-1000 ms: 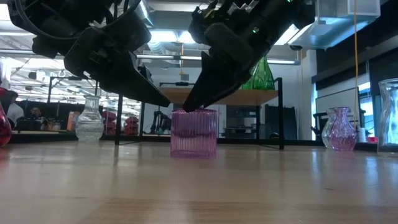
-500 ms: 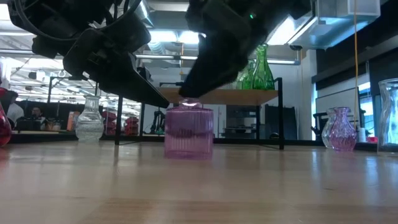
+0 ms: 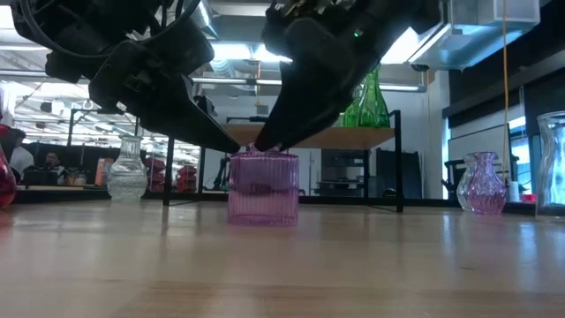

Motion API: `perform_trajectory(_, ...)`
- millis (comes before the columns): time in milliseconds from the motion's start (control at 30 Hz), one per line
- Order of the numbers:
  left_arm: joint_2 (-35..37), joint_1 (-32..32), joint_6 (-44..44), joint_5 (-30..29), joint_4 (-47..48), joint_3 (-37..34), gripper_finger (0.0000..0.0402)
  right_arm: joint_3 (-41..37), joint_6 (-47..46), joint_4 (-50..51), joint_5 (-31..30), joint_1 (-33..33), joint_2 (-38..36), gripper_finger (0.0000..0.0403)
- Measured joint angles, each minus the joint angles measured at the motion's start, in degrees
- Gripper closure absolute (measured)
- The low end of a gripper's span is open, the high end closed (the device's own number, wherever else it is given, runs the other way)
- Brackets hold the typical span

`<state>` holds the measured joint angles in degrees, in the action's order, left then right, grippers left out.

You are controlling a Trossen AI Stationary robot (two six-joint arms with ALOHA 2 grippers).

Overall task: Sort vases onto shelf
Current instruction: Put the left pink vase on the shelf aligned with the other pink vase

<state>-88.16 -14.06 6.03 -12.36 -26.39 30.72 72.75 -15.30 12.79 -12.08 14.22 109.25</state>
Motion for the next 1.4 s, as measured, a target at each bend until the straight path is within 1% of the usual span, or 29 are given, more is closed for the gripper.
perform_trajectory(200,0.00,0.00,-0.01,0.00,-0.02,0.00,0.0254,0.00,0.82,-2.51,-0.08,0.00,0.31,0.0212)
perform_trajectory(400,0.00,0.00,-0.01,0.00,-0.02,0.00,0.0254,0.00,1.01,-2.44,0.12,0.00,0.33,0.0242)
perform_trajectory(567,0.00,0.00,-0.01,-0.02,-0.02,0.00,0.0254,0.00,1.04,-2.45,0.11,0.00,0.33,0.0257)
perform_trajectory(767,0.00,-0.02,-0.01,-0.02,-0.02,0.02,0.0254,0.13,1.04,-3.73,0.11,0.00,1.73,0.0260)
perform_trajectory(1000,-0.02,0.00,-0.01,-0.02,0.02,0.04,0.0254,0.09,1.02,-4.04,0.63,0.00,2.04,0.0233)
perform_trajectory(1133,-0.02,-0.01,-0.01,-0.02,0.04,0.04,0.0254,0.07,1.01,-4.01,0.68,0.00,2.08,0.0230)
perform_trajectory(1267,-0.02,0.00,-0.01,-0.02,0.02,0.04,0.0254,0.07,1.04,-4.30,0.58,0.00,2.36,0.0237)
perform_trajectory(1400,-0.02,0.00,-0.01,-0.02,0.00,0.04,0.0254,0.07,2.21,-4.59,-0.95,0.02,2.39,0.0265)
